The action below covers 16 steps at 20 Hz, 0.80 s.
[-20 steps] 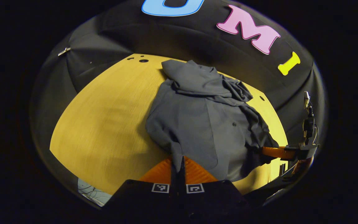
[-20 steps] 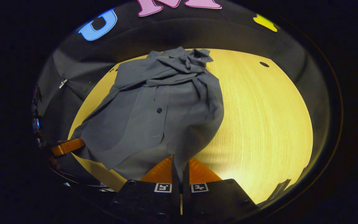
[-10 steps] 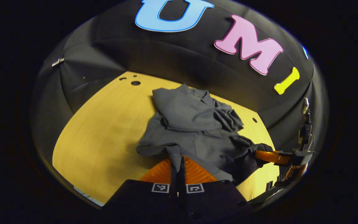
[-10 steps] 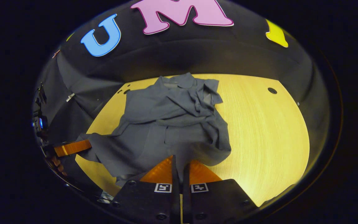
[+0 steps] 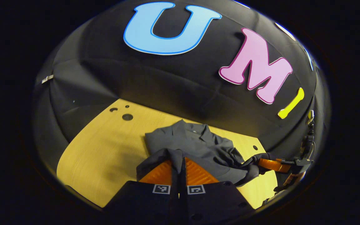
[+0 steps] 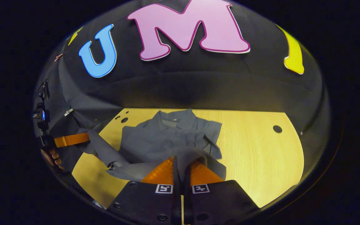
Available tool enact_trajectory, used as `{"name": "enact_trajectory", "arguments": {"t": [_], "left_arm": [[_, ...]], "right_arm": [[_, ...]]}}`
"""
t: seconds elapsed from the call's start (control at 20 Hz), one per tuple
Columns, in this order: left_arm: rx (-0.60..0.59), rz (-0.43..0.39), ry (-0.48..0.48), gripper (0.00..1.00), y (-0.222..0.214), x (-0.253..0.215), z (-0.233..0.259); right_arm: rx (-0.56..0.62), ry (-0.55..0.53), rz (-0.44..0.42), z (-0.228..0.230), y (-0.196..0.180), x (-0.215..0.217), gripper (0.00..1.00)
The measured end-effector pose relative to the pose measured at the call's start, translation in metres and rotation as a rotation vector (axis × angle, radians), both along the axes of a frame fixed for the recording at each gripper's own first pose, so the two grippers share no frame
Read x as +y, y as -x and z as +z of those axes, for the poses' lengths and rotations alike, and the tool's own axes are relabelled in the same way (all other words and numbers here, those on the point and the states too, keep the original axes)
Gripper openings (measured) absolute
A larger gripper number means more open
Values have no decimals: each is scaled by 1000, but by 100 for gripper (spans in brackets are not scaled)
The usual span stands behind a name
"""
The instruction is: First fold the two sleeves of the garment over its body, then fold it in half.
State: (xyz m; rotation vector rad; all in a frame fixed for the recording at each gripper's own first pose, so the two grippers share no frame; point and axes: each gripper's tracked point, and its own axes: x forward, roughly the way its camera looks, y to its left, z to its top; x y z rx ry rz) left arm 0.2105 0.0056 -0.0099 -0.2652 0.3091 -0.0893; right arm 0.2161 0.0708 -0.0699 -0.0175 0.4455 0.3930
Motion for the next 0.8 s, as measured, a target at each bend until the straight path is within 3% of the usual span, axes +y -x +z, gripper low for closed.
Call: {"name": "enact_trajectory", "arguments": {"t": [0.2,0.5,0.7,0.8], "left_arm": [[-103,39,-32,6,-74,18,12],[-177,72,22,5,-180,39,1],[-151,96,-12,5,-224,48,-36],[-140,118,-49,5,-236,53,-53]], "right_arm": [[-66,-53,-37,11,-69,18,8],[-186,-72,-106,8,-157,32,7],[-190,-67,-186,-24,-199,31,7],[-187,-24,-196,-39,-207,30,14]]}}
